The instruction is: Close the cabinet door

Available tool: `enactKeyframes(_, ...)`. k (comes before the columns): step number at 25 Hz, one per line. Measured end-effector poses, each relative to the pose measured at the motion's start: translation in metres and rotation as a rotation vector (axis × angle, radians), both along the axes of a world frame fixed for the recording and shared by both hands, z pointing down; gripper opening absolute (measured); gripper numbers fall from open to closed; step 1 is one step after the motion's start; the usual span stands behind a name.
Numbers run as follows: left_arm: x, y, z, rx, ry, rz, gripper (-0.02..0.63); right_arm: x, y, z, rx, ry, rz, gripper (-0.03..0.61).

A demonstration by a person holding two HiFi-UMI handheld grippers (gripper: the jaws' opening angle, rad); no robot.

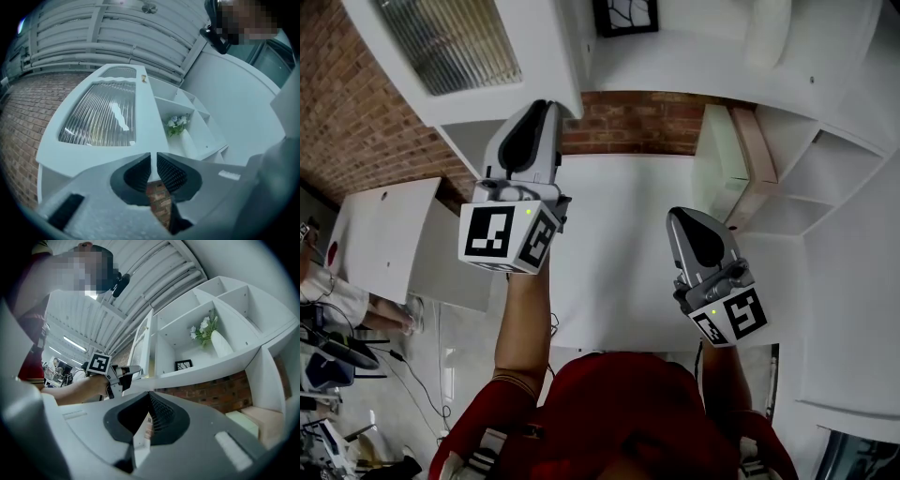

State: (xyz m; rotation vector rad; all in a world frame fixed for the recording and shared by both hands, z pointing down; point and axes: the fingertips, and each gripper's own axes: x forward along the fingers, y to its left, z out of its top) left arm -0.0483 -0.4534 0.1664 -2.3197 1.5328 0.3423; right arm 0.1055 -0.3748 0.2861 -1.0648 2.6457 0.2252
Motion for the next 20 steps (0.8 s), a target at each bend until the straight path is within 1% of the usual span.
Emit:
enactKeyframes(3,-0.003,-0.007,0.000,-0.007,-0.002,-0.001,0.005,-0.003,-0.002,0.002,-0.005,0.002,0.000,0.014)
enactKeyframes(4,-0.003,-0.009,0.000,-0.010,-0.004,0.000,0.002,-0.003,-0.002,0.003,-0.006,0.002,0.001,0.014)
enactKeyframes(20,-0.003,-0.034,0.000,-0.025,-0.017,0.006,-0.003,-0.006,-0.010,0.001,-0.008,0.006,0.019,0.014)
